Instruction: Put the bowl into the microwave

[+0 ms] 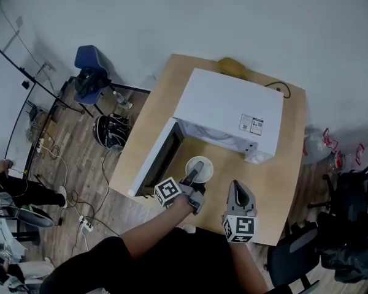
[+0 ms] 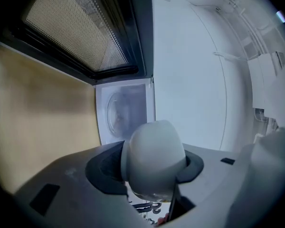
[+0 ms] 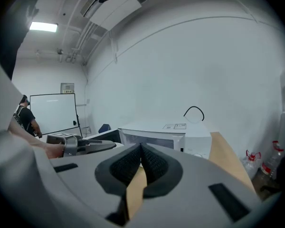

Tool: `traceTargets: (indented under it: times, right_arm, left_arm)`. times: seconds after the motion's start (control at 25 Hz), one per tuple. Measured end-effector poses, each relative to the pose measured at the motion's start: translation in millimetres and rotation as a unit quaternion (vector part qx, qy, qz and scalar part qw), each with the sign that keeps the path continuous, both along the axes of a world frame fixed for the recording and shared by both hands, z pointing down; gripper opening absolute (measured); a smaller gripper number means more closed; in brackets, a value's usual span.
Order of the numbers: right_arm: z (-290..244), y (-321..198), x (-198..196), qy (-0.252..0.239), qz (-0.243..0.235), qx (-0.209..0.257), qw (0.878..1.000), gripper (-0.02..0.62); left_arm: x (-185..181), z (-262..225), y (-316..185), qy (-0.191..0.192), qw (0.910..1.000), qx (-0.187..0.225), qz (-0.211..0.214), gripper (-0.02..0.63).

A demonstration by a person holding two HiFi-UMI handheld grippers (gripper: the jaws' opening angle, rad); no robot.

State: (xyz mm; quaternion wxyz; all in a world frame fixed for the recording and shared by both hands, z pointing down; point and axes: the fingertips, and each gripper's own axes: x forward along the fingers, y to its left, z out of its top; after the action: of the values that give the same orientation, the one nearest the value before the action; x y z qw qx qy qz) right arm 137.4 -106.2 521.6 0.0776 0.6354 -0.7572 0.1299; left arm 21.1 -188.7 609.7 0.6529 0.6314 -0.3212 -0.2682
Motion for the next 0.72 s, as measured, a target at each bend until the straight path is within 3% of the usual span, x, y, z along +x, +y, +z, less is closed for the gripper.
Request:
traceTargets:
  times: [0.12,0.36,0.72]
  right_arm:
    - [11.3,-12.6,8.6,0.004,-0.007,-0.013,1.000,0.060]
    - [20.9,-25.9,25.0,0.002,-0.013,-0.033,0.999,0.060]
    - [34.6,-43.6,36.7,-0.001,-0.012,-0.041,0.999,0.060]
  left_arm:
    - [12.1,13.1,-23.7,0.002,1.0000,-0.002,-0.005,0.218]
    - [22.1,46.1,-59.3,-0.043,0.9989,-0.017,-0.004,0.218]
    - [38.7,86.4,-106.0,-0.034,0.9989,-0.027,-0.018,0.218]
